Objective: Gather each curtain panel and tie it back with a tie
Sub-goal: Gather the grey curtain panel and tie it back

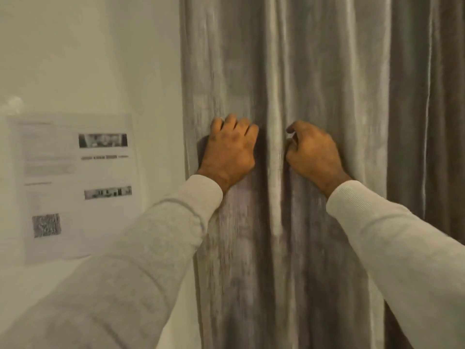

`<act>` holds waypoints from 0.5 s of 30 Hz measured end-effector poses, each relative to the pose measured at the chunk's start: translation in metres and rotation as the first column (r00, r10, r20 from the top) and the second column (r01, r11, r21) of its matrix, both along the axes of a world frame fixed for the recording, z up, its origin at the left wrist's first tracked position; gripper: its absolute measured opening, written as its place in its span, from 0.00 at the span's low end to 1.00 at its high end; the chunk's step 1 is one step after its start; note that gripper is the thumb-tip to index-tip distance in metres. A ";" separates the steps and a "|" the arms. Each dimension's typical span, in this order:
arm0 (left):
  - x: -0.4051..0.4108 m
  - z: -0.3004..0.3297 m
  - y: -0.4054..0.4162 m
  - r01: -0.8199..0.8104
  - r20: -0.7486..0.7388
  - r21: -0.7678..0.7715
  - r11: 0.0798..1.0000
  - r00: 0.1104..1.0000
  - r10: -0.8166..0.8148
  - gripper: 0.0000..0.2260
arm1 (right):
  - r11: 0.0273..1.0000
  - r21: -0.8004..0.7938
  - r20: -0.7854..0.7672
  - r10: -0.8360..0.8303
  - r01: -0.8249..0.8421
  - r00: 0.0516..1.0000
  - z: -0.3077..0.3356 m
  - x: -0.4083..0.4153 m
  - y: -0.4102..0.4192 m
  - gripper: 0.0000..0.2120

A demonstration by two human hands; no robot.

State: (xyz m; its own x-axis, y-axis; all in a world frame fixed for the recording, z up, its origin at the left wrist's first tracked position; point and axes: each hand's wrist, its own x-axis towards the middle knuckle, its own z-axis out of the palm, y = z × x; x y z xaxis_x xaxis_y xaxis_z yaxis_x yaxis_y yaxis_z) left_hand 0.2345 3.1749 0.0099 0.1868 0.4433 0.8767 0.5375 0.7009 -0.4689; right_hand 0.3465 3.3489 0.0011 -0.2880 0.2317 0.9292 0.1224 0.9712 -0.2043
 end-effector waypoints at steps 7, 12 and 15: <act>0.017 0.098 -0.014 -0.190 -0.117 0.213 0.958 0.969 0.218 0.07 | 0.968 0.182 -0.112 0.192 -0.170 0.975 0.126 -0.007 0.023 0.13; 0.027 0.146 -0.039 -0.305 -0.153 0.303 0.903 0.920 0.361 0.09 | 0.950 0.186 -0.162 0.281 -0.251 0.946 0.189 -0.006 0.018 0.11; 0.033 0.171 -0.058 -0.310 -0.141 0.404 0.861 0.909 0.393 0.17 | 0.943 0.181 -0.217 0.315 -0.279 0.924 0.215 -0.006 0.014 0.12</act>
